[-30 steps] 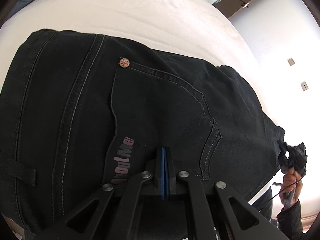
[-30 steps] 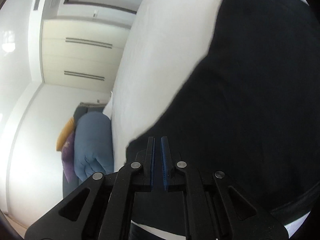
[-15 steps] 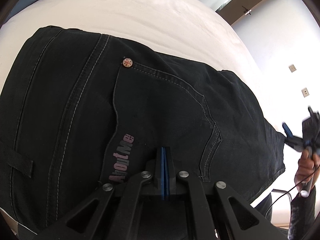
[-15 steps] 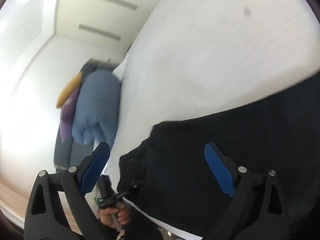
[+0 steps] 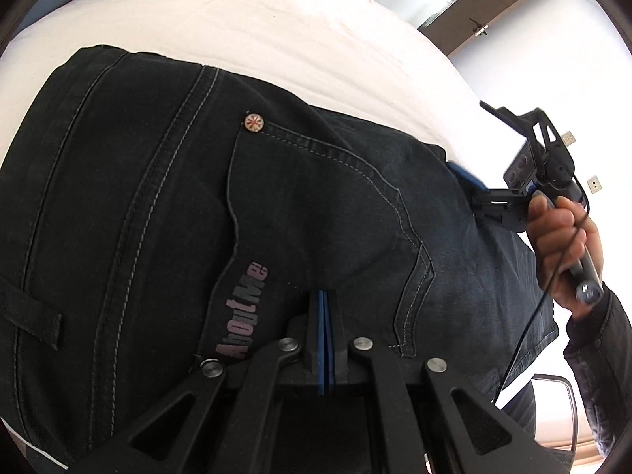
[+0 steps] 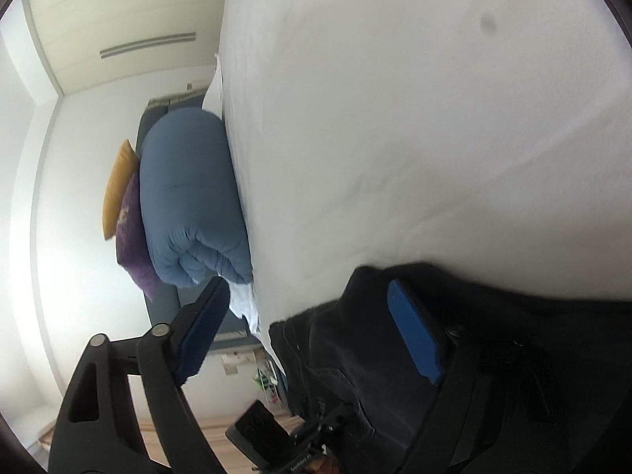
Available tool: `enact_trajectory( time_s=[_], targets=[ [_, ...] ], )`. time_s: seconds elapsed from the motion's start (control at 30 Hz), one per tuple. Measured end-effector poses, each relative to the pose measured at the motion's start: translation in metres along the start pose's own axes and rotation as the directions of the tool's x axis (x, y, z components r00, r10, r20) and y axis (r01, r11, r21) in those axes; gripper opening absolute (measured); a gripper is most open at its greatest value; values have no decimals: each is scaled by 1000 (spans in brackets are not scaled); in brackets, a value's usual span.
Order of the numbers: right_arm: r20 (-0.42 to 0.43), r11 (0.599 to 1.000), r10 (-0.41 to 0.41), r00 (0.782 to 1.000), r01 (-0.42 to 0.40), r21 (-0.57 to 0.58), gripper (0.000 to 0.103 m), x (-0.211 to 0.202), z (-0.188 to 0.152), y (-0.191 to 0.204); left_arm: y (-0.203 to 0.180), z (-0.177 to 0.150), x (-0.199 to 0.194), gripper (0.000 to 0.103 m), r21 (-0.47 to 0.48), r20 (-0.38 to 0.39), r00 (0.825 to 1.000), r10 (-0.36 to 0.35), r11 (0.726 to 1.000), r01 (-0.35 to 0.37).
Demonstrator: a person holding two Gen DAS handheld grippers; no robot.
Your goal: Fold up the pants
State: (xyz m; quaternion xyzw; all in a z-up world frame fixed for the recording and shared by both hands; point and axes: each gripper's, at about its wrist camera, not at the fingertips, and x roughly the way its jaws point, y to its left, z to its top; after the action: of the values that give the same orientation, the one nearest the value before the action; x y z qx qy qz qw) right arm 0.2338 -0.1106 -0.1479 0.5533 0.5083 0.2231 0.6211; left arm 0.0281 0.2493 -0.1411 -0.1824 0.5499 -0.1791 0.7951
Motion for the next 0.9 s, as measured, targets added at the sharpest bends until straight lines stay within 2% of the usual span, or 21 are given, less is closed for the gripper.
enact_trajectory(
  time_s=[0.03, 0.1, 0.13, 0.17, 0.23, 0.3, 0.33, 0.4, 0.43, 0.47, 0.5, 0.53, 0.6, 0.7, 0.77, 0.83, 0.9],
  targets=[
    [53, 1000, 21, 998, -21, 11, 75, -15, 5, -5, 1, 0, 0, 5, -3, 1, 1000, -4, 1000, 4],
    [218, 1000, -28, 976, 29, 0, 75, -55, 5, -7, 3, -1, 0, 5, -14, 2, 1000, -11, 1000, 11],
    [277, 998, -53, 959, 57, -5, 77, -73, 1, -7, 4, -1, 1, 5, -17, 0, 1000, -10, 1000, 10],
    [298, 998, -43, 953, 52, -23, 77, -95, -4, -6, 4, -1, 1, 5, -19, -1, 1000, -8, 1000, 8],
    [281, 996, 8, 960, 19, -91, 77, -114, -25, -1, 1, 2, -5, 5, -21, 3, 1000, 13, 1000, -13],
    [198, 987, 35, 980, -2, -163, 77, -133, -58, -2, -15, 4, -15, 2, 13, 28, 999, 42, 999, -42],
    [142, 983, 52, 989, -25, -182, 77, -134, -75, -11, -23, 4, -20, 6, 26, 38, 998, 43, 999, -44],
    [117, 982, 37, 992, -14, -187, 77, -137, -107, -34, -42, 5, -26, 6, 44, 53, 998, 15, 999, -18],
    [134, 985, 1, 991, 22, -169, 74, -145, -116, -54, -52, 5, -27, 10, 55, 55, 998, -8, 998, 5],
    [153, 989, 12, 988, 11, -151, 64, -156, -121, -71, -67, 6, -24, 16, 66, 52, 998, -46, 997, 42],
    [174, 991, 58, 983, -36, -128, 43, -171, -126, -92, -78, 6, -20, 18, 77, 43, 996, -74, 995, 71],
    [199, 994, 72, 977, -55, -94, 30, -189, -131, -107, -93, 6, -12, 19, 98, 33, 995, -92, 991, 88],
    [299, 994, 105, 949, -90, -61, 29, -228, -144, -128, -127, 2, 10, 19, 156, 5, 993, -114, 981, 112],
    [428, 994, 113, 897, -103, -47, 29, -283, -157, -147, -157, -3, 42, 19, 170, -33, 986, -165, 971, 168],
    [515, 992, 118, 849, -121, -28, 25, -318, -164, -167, -164, -5, 58, 19, 161, -53, 984, -169, 971, 175],
    [572, 988, 125, 811, -155, 4, 15, -345, -168, -186, -161, -7, 71, 19, 151, -71, 987, -145, 976, 154],
    [638, 989, 84, 766, -145, 43, 0, -368, -174, -204, -150, -8, 73, 18, 162, -65, 992, -111, 979, 120]
  ],
)
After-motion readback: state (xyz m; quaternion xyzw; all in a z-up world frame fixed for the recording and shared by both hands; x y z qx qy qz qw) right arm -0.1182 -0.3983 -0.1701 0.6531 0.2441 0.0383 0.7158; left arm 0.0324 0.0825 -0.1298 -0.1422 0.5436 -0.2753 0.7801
